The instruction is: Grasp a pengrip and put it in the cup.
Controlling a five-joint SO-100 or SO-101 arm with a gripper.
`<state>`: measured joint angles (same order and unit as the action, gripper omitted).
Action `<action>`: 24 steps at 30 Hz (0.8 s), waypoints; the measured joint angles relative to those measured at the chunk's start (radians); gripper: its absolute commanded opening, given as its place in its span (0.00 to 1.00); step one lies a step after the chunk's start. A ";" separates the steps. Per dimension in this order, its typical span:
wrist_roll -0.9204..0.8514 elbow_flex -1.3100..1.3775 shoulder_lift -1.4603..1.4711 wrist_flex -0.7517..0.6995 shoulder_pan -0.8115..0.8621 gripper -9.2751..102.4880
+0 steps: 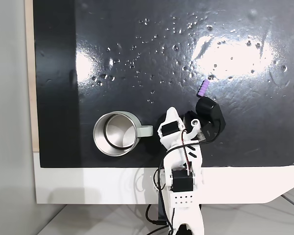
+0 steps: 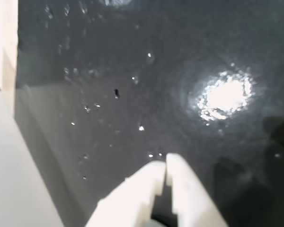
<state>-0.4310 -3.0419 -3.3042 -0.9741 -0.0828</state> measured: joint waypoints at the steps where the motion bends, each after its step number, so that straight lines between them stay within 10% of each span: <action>1: -0.028 0.006 0.000 -0.011 0.000 0.08; 24: -0.410 0.387 0.667 -0.118 0.103 0.08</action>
<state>-0.8406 -2.6553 -2.6369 -1.0922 0.0199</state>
